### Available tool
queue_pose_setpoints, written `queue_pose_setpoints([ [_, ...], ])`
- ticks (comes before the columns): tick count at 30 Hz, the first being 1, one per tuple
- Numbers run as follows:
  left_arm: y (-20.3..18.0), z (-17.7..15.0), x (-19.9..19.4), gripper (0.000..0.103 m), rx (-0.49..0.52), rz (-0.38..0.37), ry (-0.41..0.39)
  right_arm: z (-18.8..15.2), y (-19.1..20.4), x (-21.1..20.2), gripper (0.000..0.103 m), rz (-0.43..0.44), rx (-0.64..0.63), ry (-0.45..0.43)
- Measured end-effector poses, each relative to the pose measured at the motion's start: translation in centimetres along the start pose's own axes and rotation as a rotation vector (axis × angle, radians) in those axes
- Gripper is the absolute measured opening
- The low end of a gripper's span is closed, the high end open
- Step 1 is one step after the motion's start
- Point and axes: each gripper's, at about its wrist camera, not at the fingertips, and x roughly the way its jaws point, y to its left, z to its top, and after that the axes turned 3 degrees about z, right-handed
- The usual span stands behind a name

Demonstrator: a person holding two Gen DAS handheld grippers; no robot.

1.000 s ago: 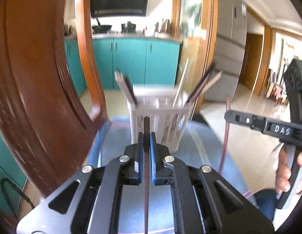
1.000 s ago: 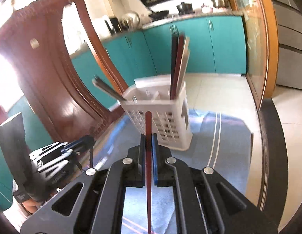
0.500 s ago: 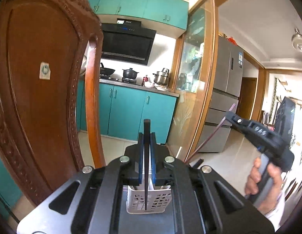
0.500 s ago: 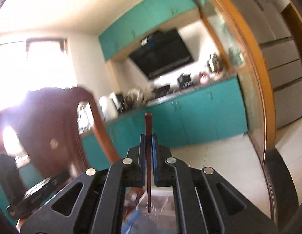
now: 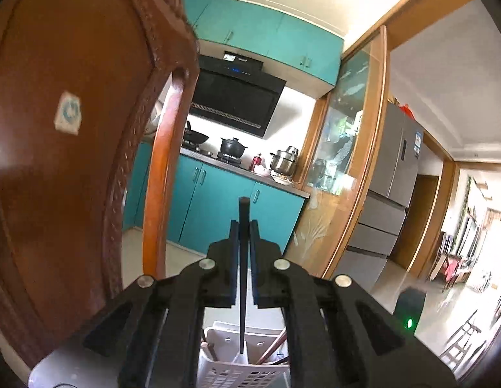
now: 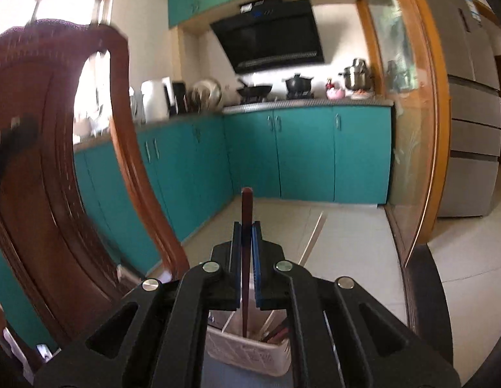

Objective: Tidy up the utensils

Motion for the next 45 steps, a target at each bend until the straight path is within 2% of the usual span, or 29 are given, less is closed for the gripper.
queue_pose_setpoints([
  [7, -0.3, -2.8, 4.0, 0.007, 0.049, 0.076, 0.053, -1.1, -0.7, -0.4, 0.007, -0.008, 0.013, -0.021],
  [14, -1.4, -4.4, 5.1, 0.007, 0.104, 0.079, 0.096, -0.8, -1.7, -1.6, 0.007, -0.004, 0.06, -0.064],
  [21, -2.2, -5.9, 6.8, 0.007, 0.145, 0.076, 0.157, -1.1, -1.7, -1.9, 0.007, -0.013, 0.057, -0.062],
  [22, -2.3, -6.0, 7.0, 0.011, 0.147, 0.082, 0.161, -1.1, -1.8, -1.9, 0.007, -0.02, 0.058, -0.062],
  [23, -2.3, -6.1, 7.1, 0.026, 0.146, 0.088, 0.163, -1.0, -1.8, -2.0, 0.007, -0.025, 0.059, -0.061],
  [25, -2.3, -6.2, 7.1, 0.037, 0.14, 0.083, 0.16, -1.0, -2.1, -2.2, 0.015, -0.014, 0.07, -0.065],
  [26, -2.3, -6.2, 7.1, 0.037, 0.143, 0.083, 0.161, -0.9, -2.1, -2.4, 0.018, -0.004, 0.075, -0.07],
  [27, -2.4, -6.2, 7.1, 0.037, 0.149, 0.082, 0.163, -0.8, -2.1, -2.7, 0.027, -0.012, 0.076, -0.083],
  [29, -2.5, -6.3, 7.0, 0.046, 0.16, 0.082, 0.163, -0.7, -1.9, -3.6, 0.053, -0.034, 0.067, -0.125],
  [31, -2.6, -6.5, 6.7, 0.056, 0.164, 0.08, 0.159, -0.6, -1.8, -4.4, 0.065, -0.029, 0.065, -0.158],
  [34, -2.7, -6.7, 5.9, 0.061, 0.176, 0.078, 0.156, -0.3, -1.8, -6.1, 0.074, 0.0, 0.077, -0.219],
  [35, -2.7, -6.7, 5.5, 0.066, 0.182, 0.077, 0.156, -0.3, -1.8, -6.6, 0.077, 0.003, 0.081, -0.234],
  [39, -2.7, -6.9, 2.8, 0.072, 0.226, 0.076, 0.148, -0.2, -1.6, -9.0, 0.087, -0.01, 0.076, -0.279],
  [42, -3.0, -7.5, -0.7, 0.081, 0.277, 0.076, 0.166, -1.5, -0.9, -11.7, 0.1, -0.05, 0.055, -0.28],
  [44, -3.2, -8.2, -3.7, 0.091, 0.308, 0.072, 0.175, -3.7, -0.2, -13.5, 0.1, -0.085, 0.046, -0.248],
  [45, -3.2, -8.7, -5.7, 0.092, 0.325, 0.084, 0.17, -4.7, 0.1, -14.0, 0.1, -0.1, 0.038, -0.23],
])
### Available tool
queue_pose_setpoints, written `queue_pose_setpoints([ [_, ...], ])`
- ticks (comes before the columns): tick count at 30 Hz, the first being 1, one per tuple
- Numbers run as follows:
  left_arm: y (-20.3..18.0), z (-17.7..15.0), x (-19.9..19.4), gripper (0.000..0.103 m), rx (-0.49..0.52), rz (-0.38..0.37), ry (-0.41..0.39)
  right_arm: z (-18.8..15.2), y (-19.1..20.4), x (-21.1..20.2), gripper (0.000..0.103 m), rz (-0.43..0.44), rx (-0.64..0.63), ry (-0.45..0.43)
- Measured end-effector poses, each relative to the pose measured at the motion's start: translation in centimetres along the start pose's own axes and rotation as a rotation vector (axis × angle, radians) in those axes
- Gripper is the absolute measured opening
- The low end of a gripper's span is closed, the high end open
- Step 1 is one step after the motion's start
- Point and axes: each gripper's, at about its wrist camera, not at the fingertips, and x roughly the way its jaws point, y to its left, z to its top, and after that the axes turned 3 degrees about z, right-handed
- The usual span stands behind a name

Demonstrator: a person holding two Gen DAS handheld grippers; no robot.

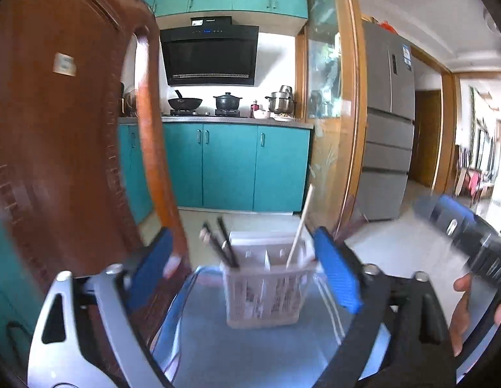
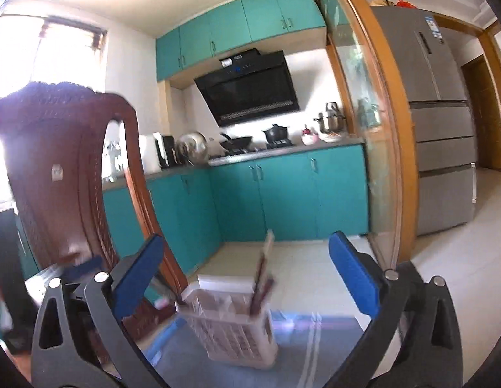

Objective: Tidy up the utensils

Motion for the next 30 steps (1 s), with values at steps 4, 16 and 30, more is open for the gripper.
queue_pose_setpoints([
  [4, -0.3, -2.9, -5.8, 0.099, 0.024, 0.069, 0.018, -3.9, 1.2, -4.3, 0.1, -0.092, -0.037, 0.116],
  [16, -0.2, -6.2, -19.1, 0.099, 0.044, 0.1, 0.046, -5.6, 6.0, -15.0, 0.1, -0.163, -0.073, 0.192],
  [30, 0.1, -5.1, -24.2, 0.099, 0.052, 0.084, -0.024, -4.3, 9.6, -22.5, 0.1, -0.198, -0.128, 0.047],
])
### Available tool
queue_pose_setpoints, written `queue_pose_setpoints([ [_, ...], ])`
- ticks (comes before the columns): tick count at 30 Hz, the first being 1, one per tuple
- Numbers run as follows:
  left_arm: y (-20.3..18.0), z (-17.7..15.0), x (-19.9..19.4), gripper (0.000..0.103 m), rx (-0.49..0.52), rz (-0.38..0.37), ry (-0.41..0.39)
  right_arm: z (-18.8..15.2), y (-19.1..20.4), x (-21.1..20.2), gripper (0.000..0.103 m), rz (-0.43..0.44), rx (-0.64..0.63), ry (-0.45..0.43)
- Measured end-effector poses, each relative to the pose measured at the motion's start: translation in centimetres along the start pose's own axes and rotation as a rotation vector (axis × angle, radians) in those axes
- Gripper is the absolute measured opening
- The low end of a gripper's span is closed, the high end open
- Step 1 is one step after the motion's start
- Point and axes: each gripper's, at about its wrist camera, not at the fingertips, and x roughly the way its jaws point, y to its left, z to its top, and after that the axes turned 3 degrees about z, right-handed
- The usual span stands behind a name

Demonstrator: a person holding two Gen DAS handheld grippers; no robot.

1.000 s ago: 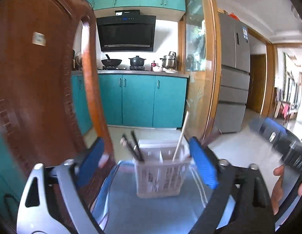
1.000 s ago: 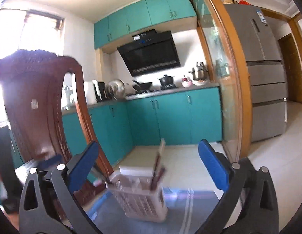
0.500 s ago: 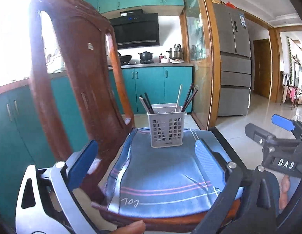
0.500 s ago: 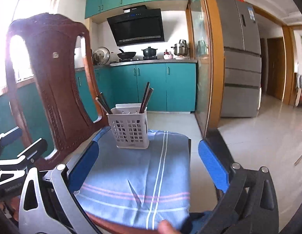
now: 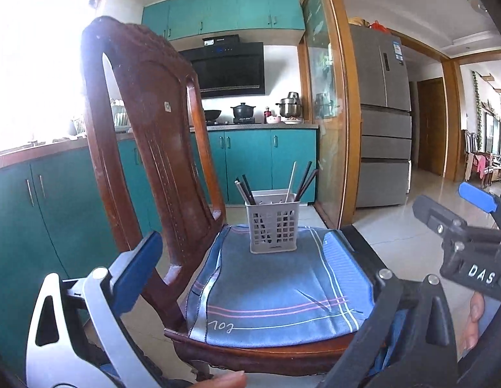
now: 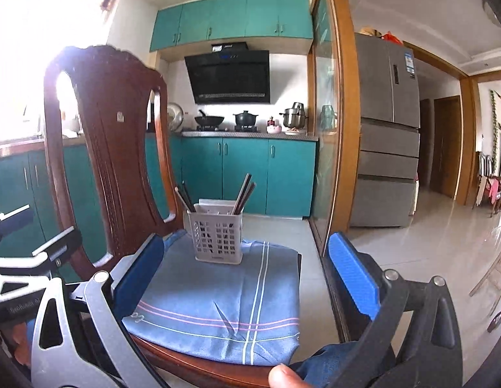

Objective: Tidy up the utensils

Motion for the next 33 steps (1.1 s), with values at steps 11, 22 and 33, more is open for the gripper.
queue_pose_setpoints([
  [11, 0.0, 0.1, -0.8, 0.099, -0.003, -0.005, -0.014, 0.2, 0.1, -1.6, 0.1, -0.001, 0.007, -0.027],
  [22, 0.3, 0.0, -0.8, 0.099, -0.028, -0.005, -0.008, 0.3, 0.9, -1.7, 0.1, -0.028, -0.018, 0.0],
  [33, -0.2, 0.0, -0.8, 0.099, -0.016, -0.002, -0.003, 0.2, 1.4, -1.5, 0.1, -0.077, -0.026, 0.014],
])
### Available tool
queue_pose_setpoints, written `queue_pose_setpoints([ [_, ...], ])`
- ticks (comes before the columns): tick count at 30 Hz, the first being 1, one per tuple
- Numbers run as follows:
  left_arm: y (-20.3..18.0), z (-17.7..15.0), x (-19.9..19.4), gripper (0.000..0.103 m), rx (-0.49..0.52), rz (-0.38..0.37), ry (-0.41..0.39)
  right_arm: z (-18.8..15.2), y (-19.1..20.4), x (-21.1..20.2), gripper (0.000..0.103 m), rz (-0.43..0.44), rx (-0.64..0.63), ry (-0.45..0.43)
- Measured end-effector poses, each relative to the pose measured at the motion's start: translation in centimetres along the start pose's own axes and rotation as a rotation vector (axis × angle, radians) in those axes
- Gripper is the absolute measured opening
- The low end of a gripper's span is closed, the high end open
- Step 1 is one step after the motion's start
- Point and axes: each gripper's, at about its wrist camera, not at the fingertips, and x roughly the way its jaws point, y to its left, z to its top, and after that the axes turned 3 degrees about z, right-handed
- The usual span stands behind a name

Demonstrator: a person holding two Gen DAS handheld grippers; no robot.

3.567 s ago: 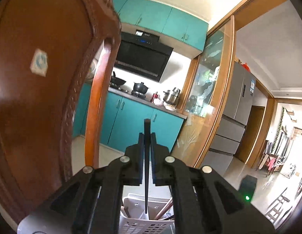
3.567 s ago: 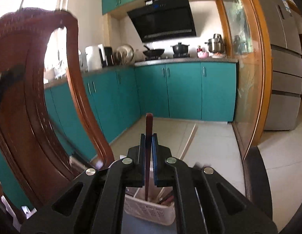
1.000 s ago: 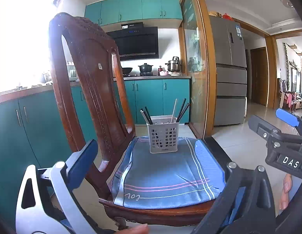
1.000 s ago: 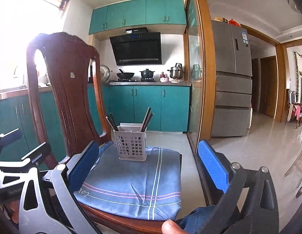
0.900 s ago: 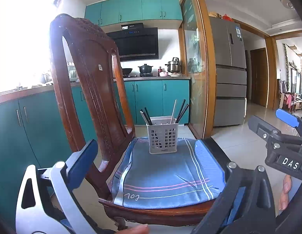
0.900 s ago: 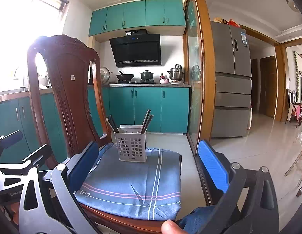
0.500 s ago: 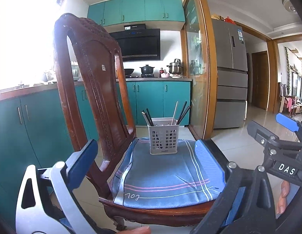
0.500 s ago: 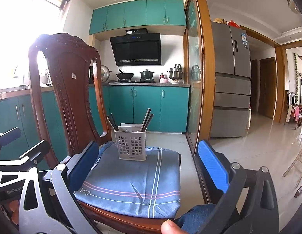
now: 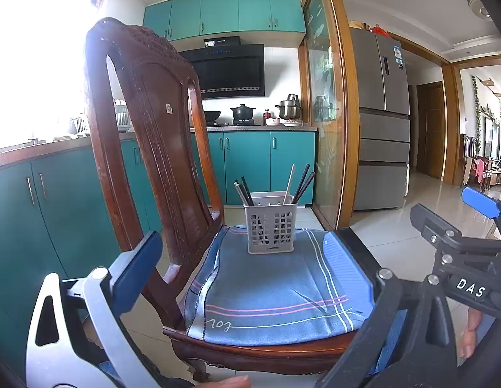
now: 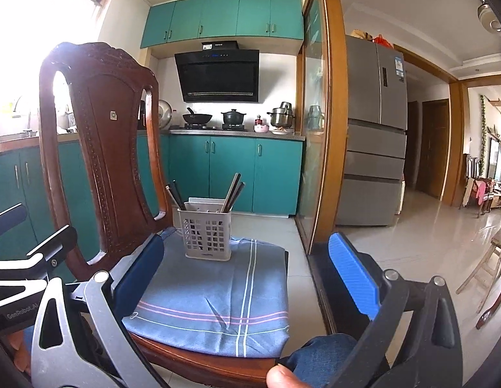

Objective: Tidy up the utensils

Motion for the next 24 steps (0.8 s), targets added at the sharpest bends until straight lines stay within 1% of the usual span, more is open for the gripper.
queue_pose_setpoints([
  [24, -0.62, -0.11, -0.34, 0.099, 0.002, 0.003, 0.001, -0.2, -0.57, -0.01, 0.1, -0.008, 0.044, 0.003],
])
